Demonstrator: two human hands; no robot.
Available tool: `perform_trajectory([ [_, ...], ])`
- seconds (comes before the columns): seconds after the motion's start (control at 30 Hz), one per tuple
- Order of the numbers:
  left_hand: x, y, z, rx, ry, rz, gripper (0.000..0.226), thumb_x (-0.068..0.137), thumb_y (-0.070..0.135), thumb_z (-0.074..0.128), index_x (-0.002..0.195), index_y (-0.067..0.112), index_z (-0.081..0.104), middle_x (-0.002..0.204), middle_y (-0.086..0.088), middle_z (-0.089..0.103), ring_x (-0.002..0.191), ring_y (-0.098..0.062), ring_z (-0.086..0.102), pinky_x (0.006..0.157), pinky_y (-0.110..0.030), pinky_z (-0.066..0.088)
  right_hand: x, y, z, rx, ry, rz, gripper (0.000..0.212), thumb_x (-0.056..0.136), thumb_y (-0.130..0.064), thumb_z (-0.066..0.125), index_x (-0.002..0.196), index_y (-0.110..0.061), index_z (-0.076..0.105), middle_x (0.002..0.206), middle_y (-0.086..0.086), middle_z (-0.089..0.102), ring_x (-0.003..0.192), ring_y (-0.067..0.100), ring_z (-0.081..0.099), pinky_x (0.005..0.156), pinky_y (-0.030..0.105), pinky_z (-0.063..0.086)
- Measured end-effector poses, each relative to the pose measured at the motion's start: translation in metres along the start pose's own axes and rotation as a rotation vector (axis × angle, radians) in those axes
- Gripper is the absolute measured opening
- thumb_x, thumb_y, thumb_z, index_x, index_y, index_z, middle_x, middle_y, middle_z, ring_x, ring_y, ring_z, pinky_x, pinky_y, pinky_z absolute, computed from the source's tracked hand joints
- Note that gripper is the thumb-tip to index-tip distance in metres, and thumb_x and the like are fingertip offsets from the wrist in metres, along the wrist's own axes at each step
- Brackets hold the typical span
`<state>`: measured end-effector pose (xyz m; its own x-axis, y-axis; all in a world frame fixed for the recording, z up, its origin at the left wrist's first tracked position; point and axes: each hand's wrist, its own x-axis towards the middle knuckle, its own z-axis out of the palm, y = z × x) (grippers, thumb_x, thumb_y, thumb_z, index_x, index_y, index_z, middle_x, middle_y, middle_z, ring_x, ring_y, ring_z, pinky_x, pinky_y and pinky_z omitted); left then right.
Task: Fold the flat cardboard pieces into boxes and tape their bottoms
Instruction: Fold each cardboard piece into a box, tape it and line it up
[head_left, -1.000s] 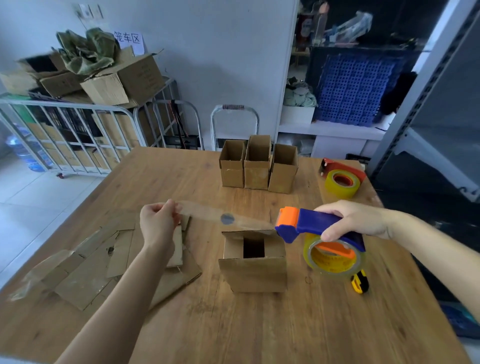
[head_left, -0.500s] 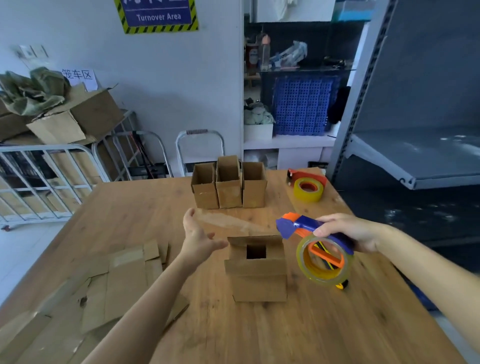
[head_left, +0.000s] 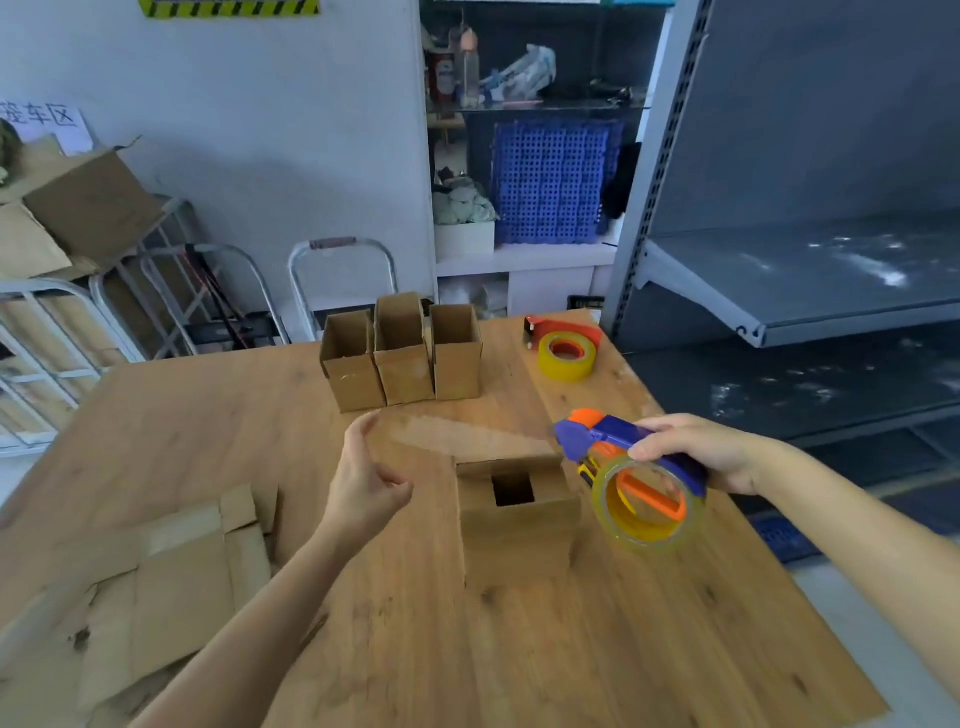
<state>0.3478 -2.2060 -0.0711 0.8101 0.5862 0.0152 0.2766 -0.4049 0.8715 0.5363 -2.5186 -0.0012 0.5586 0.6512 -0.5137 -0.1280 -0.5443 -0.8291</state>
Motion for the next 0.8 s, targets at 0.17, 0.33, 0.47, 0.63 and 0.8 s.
perform_trajectory([
  [0.17, 0.000, 0.023, 0.023, -0.102, -0.135, -0.004, 0.119, 0.068, 0.004, 0.084, 0.149, 0.037, 0.004, 0.148, 0.015, 0.020, 0.108, -0.013, 0.061, 0.078, -0.024, 0.058, 0.008, -0.005, 0.005, -0.077, -0.020, 0.026, 0.056, 0.065, -0.037, 0.077, 0.114, -0.014, 0.065, 0.109, 0.017, 0.070, 0.095, 0.030, 0.068, 0.085, 0.042, 0.055],
  [0.33, 0.007, 0.042, 0.046, -0.043, -0.139, 0.009, 0.111, 0.073, 0.005, 0.081, 0.151, 0.032, 0.005, 0.152, 0.005, 0.028, 0.099, -0.012, 0.064, 0.082, -0.027, 0.057, 0.005, -0.010, 0.005, -0.074, -0.004, -0.007, 0.057, 0.067, -0.034, 0.074, 0.117, -0.011, 0.062, 0.108, 0.016, 0.070, 0.091, 0.025, 0.069, 0.075, 0.032, 0.058],
  [0.47, 0.005, 0.043, 0.044, 0.175, -0.192, 0.096, 0.103, 0.078, 0.010, 0.077, 0.150, 0.033, 0.009, 0.150, 0.004, 0.035, 0.120, -0.020, 0.054, 0.096, -0.035, 0.052, 0.005, -0.005, 0.004, -0.056, 0.026, -0.036, 0.054, 0.066, -0.034, 0.075, 0.115, -0.015, 0.064, 0.107, 0.014, 0.071, 0.092, 0.025, 0.068, 0.077, 0.034, 0.057],
  [0.63, -0.011, 0.035, 0.026, 0.307, -0.244, 0.116, 0.102, 0.081, 0.011, 0.074, 0.150, 0.037, 0.003, 0.133, -0.004, 0.054, 0.097, -0.016, 0.064, 0.087, -0.025, 0.055, 0.010, -0.017, 0.011, -0.127, -0.037, -0.042, 0.055, 0.066, -0.033, 0.075, 0.114, -0.007, 0.064, 0.106, 0.021, 0.068, 0.087, 0.025, 0.065, 0.077, 0.035, 0.053],
  [0.8, -0.031, 0.028, 0.008, 0.382, -0.255, 0.140, 0.103, 0.084, 0.007, 0.071, 0.151, 0.035, -0.001, 0.136, -0.002, 0.052, 0.078, -0.002, 0.063, 0.080, -0.016, 0.053, 0.018, -0.038, 0.023, -0.146, -0.130, -0.033, 0.070, 0.059, -0.039, 0.076, 0.113, 0.002, 0.061, 0.092, 0.016, 0.065, 0.080, 0.026, 0.060, 0.066, 0.032, 0.050],
])
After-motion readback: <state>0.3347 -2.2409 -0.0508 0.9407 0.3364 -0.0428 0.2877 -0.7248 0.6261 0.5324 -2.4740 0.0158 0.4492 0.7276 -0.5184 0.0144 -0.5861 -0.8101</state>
